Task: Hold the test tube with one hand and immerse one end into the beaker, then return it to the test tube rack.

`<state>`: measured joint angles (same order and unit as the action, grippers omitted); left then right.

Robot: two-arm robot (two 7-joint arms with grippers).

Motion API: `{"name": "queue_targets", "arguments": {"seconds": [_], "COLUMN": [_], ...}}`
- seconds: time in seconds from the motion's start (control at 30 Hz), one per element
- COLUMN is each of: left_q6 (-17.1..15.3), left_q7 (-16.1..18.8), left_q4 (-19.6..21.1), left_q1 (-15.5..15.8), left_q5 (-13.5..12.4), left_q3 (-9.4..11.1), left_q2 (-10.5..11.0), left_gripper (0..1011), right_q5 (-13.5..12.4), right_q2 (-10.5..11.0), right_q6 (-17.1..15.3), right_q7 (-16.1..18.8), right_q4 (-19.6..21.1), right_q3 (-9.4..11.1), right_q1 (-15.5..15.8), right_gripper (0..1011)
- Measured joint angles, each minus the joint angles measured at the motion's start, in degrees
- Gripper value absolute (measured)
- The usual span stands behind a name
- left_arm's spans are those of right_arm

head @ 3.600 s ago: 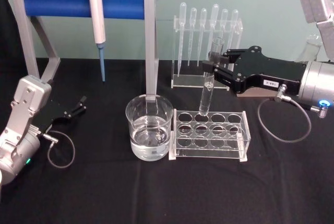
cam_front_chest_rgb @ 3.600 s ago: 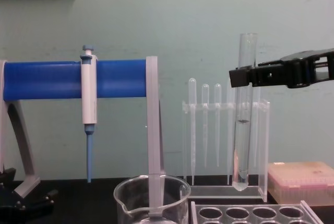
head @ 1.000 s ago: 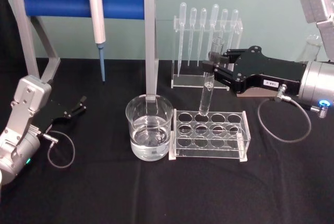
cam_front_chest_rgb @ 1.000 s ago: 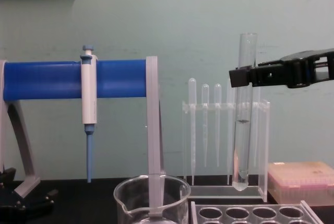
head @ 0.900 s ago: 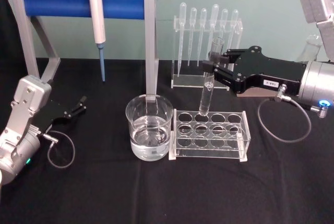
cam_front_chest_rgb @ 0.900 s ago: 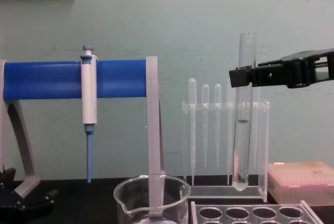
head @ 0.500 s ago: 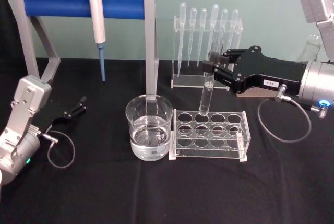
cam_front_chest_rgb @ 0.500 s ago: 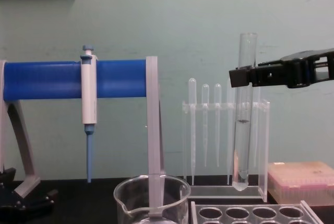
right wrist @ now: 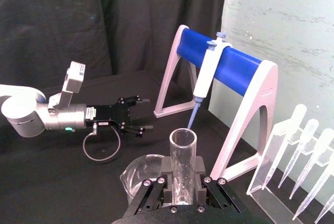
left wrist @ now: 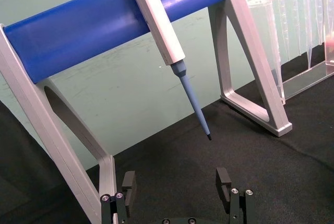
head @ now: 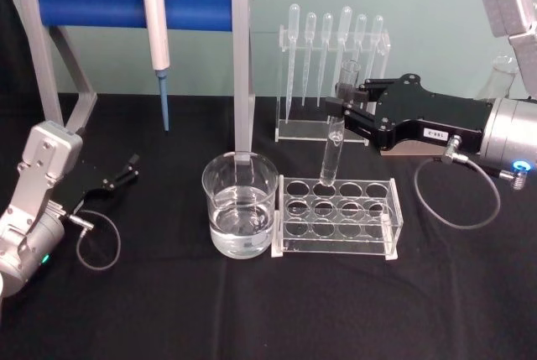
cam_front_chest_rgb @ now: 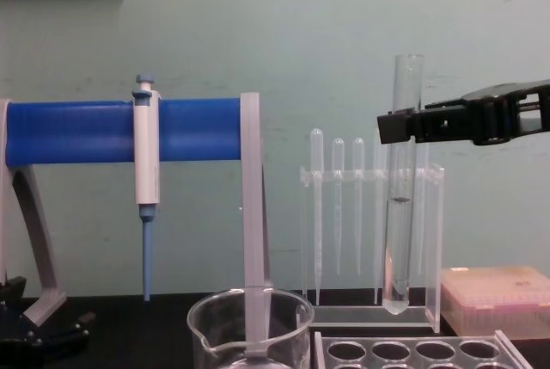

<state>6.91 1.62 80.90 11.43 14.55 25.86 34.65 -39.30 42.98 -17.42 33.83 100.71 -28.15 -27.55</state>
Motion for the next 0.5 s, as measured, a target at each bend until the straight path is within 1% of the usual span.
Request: {"name": "queue_targets", "arguments": {"seconds": [0.5], "left_q6": [0.0], "left_q7": [0.0], "left_q4": [0.0], "left_q1": [0.0], "left_q5": [0.0], "left_q3": [0.0], "left_q2": [0.0], "left_gripper": [1000], "right_q5": [0.0], "right_q2": [0.0], "right_q6": [0.0], "right_q7": [0.0], "right_q4": [0.0], "right_q3": [0.0], "right_q1": [0.0], "right_gripper": [236]}}
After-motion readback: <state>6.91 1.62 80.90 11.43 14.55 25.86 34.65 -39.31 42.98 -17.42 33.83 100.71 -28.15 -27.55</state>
